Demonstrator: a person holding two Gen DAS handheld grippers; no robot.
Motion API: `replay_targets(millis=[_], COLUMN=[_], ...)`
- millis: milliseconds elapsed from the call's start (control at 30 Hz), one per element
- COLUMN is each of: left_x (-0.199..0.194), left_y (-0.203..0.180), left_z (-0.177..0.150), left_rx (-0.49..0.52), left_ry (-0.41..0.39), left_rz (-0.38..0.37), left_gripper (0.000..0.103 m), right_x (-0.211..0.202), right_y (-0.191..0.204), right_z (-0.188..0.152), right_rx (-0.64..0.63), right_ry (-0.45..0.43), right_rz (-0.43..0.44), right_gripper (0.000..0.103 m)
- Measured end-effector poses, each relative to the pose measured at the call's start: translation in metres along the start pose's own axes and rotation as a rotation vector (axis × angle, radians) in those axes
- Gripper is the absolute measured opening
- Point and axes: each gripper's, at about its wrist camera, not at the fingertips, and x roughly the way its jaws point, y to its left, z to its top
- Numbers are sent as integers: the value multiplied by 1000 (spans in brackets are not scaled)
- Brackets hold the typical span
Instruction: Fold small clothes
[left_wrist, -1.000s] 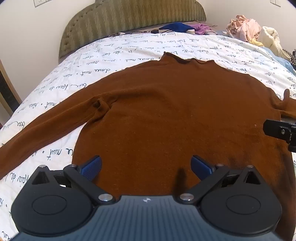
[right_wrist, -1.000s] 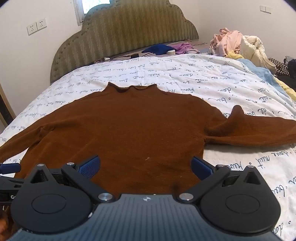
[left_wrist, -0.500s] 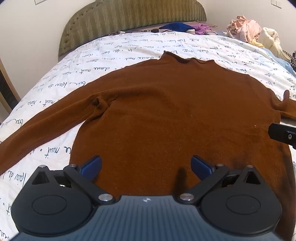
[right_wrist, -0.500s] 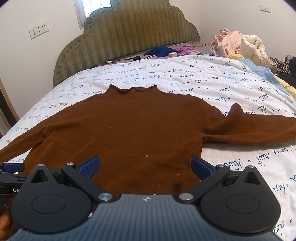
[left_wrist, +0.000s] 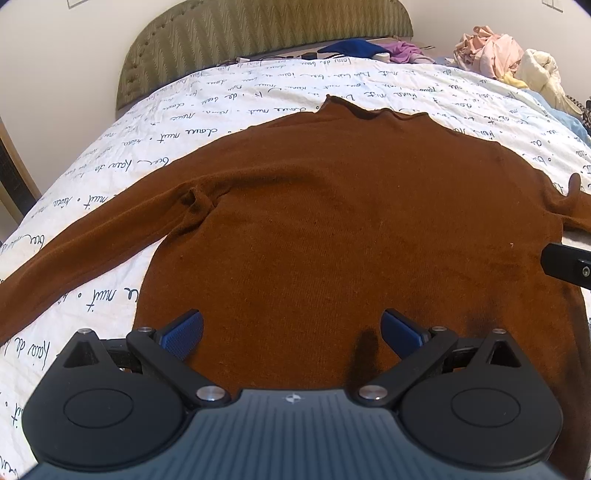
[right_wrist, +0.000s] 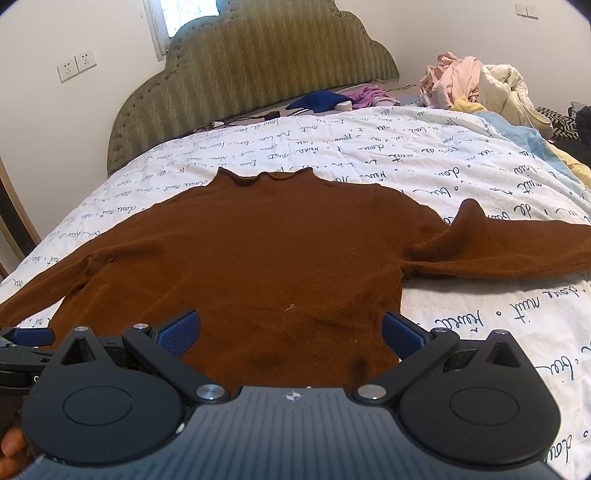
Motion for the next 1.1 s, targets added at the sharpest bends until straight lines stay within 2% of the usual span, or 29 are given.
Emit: replay_targets(millis=[1100], left_x=[4], left_y=[-1], left_z=[-1], left_rx=[9], left_ry=[5], left_rz=[4], left_gripper=[103], right_x=[-1], right_y=[2], right_z=[-1], right_rx=[0], right_ry=[-1], right_rz=[13], right_gripper=[103])
